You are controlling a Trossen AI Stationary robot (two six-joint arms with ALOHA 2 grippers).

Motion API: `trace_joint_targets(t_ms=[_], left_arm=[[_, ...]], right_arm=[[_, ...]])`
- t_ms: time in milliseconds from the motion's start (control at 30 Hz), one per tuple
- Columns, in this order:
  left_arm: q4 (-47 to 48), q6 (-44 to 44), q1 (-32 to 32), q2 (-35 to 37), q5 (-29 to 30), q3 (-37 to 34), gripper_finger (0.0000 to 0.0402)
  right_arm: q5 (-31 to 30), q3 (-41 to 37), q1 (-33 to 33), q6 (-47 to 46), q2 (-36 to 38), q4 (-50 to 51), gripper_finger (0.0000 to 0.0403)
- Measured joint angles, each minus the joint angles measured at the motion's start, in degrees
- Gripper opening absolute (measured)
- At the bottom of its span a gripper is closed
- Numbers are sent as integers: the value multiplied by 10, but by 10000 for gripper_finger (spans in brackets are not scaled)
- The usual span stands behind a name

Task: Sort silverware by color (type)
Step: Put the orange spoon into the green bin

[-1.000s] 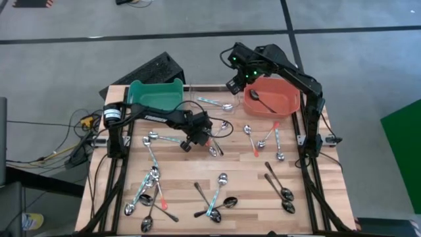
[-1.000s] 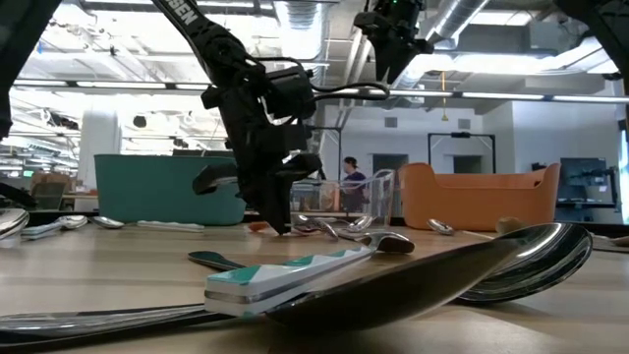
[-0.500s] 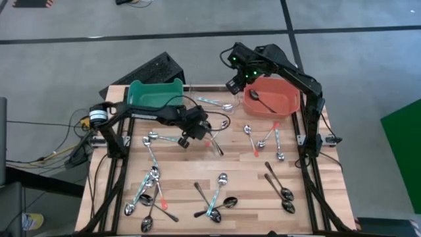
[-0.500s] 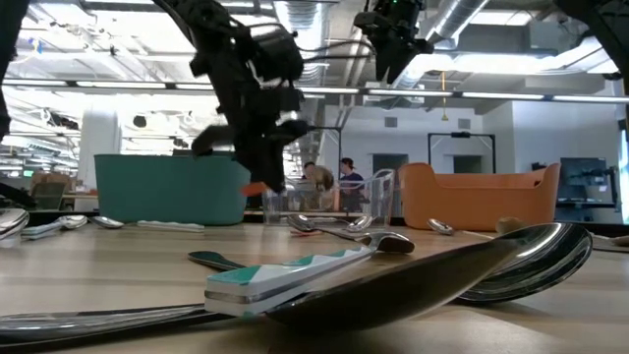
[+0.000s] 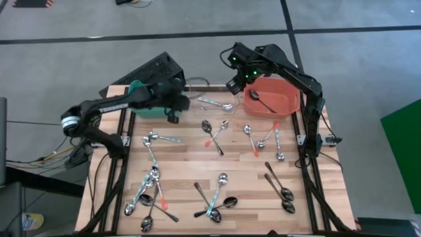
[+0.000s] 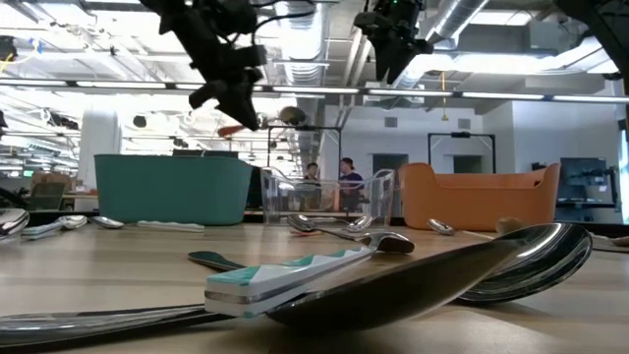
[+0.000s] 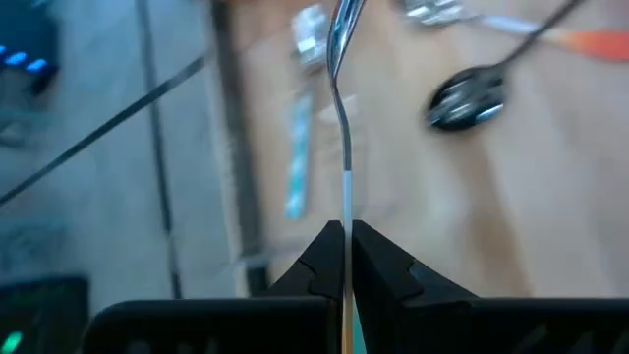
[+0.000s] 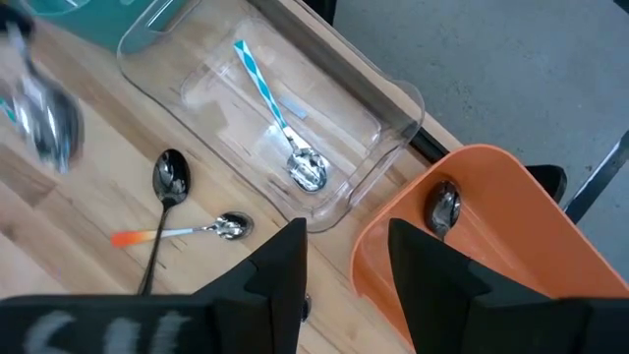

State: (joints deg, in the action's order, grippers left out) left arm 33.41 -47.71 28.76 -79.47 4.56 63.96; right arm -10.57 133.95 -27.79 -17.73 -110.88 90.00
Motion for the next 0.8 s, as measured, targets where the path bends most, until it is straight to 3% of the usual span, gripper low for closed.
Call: trace_joint_targets(t_ms=[233,533,800], left_arm=[[10,11,99,30,18,0,0],[67,27,220,-4,4,0,0],[97,69,258,-40,-28,0,0]], right_arm=[[0,0,-8,2,0,-1,166],[0,0,-9,7,0,0,166],[0,0,-7,13,0,0,166]])
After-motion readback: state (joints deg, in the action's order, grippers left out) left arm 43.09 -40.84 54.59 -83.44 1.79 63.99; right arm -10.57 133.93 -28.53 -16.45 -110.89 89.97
